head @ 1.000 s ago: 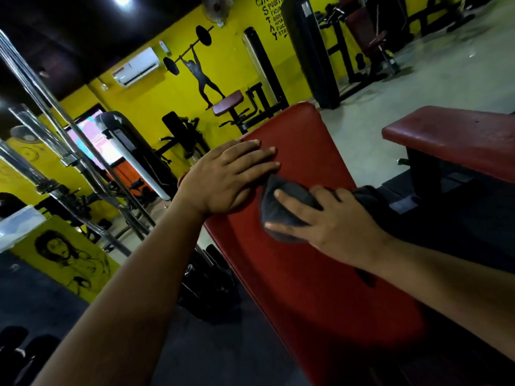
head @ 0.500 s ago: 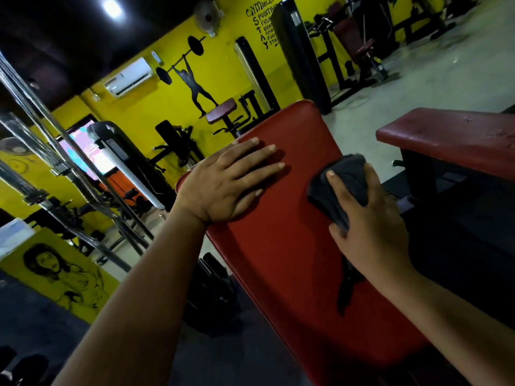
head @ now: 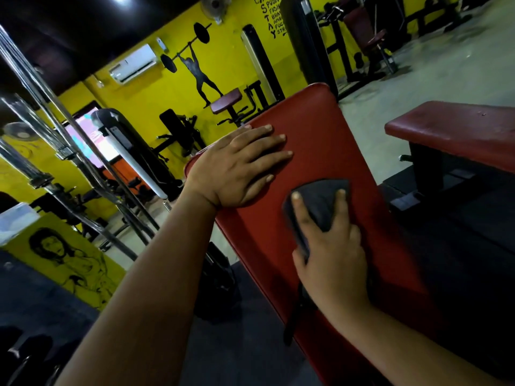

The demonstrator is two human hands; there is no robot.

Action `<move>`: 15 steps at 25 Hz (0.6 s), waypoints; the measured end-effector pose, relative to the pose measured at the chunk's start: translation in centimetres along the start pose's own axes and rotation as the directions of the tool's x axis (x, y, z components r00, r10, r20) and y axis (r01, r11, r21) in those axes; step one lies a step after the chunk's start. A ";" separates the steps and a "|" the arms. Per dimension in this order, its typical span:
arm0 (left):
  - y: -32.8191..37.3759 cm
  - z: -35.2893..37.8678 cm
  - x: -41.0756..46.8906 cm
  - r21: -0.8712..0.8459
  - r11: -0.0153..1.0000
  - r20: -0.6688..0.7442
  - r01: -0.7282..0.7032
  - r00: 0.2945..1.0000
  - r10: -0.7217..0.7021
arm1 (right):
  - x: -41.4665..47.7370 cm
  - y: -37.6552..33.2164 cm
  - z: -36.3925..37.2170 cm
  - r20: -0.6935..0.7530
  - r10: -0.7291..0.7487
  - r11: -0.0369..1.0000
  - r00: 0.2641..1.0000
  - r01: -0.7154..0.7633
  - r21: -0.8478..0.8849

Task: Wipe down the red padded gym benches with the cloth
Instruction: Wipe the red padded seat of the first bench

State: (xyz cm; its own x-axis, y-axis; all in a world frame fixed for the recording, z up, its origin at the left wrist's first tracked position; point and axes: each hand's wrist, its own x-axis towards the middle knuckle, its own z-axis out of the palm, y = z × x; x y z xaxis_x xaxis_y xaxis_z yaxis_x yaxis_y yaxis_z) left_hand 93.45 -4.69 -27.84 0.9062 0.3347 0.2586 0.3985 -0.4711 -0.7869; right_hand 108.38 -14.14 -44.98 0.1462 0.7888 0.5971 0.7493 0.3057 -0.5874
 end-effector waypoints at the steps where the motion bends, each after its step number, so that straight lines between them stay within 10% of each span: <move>1: 0.0 0.0 0.0 -0.004 1.000 -0.004 0.002 1.000 -0.002 | -0.6 -0.9 0.4 0.020 -0.023 1.000 1.000 0.023 0.004; 5: 0.1 0.0 0.1 -0.001 1.000 -0.016 0.007 1.000 -0.007 | -3.2 -3.9 2.6 0.040 -0.226 0.973 0.973 0.227 -0.034; 15: 0.2 0.0 0.1 0.025 1.000 -0.018 -0.002 1.000 0.002 | -2.0 2.5 2.1 0.149 -0.772 0.562 0.618 0.773 -0.295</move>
State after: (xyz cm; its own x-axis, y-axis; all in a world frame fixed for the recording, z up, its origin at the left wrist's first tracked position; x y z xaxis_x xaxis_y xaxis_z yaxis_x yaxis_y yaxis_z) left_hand 93.59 -4.80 -27.98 0.9096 0.3185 0.2670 0.3931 -0.4512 -0.8011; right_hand 108.61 -13.83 -48.76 -0.5844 0.3309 0.7409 0.7244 0.6241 0.2926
